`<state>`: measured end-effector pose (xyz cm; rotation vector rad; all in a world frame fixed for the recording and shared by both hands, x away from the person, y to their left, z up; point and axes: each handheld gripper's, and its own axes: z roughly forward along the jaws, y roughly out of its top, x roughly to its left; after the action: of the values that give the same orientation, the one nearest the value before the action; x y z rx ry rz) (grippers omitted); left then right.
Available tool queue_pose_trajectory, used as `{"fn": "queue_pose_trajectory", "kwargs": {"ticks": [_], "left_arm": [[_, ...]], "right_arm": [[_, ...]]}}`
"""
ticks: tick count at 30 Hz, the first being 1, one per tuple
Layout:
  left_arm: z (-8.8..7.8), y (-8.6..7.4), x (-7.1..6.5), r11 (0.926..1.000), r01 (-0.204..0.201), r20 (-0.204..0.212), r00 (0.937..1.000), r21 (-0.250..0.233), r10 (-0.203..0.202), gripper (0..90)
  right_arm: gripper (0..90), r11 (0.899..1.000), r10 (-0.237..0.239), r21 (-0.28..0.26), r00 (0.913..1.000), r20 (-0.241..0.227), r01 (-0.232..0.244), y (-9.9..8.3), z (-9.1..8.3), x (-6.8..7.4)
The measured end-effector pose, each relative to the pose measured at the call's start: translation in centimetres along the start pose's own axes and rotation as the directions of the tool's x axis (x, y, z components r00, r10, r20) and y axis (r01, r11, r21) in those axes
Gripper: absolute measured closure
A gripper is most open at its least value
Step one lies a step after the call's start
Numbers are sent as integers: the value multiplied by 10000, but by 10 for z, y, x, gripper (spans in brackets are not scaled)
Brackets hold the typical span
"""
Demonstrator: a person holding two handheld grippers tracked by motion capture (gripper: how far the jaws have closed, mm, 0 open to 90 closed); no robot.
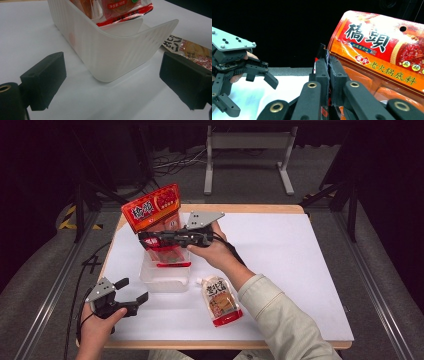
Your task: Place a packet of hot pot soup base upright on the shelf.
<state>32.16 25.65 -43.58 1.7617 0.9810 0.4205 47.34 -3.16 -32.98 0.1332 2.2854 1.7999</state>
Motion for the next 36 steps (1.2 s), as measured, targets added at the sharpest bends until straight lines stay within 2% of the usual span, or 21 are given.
{"fn": "queue_pose_trajectory", "kwargs": {"ticks": [21,28,33,36], "left_arm": [[0,0,0,10000,-5,23,10000,50,5,78],[1,0,0,10000,-7,34,10000,69,6,78],[1,0,0,9999,-14,5,10000,106,14,78],[1,0,-1,9999,-68,-3,10000,145,68,78]], "right_arm": [[859,9997,119,215,9999,-124,-116,-11,17,7],[844,9982,434,413,9990,-77,-430,-22,13,6],[826,9971,719,268,9974,-98,-716,-25,4,6],[824,9972,659,350,9978,28,-660,-24,0,8]]}}
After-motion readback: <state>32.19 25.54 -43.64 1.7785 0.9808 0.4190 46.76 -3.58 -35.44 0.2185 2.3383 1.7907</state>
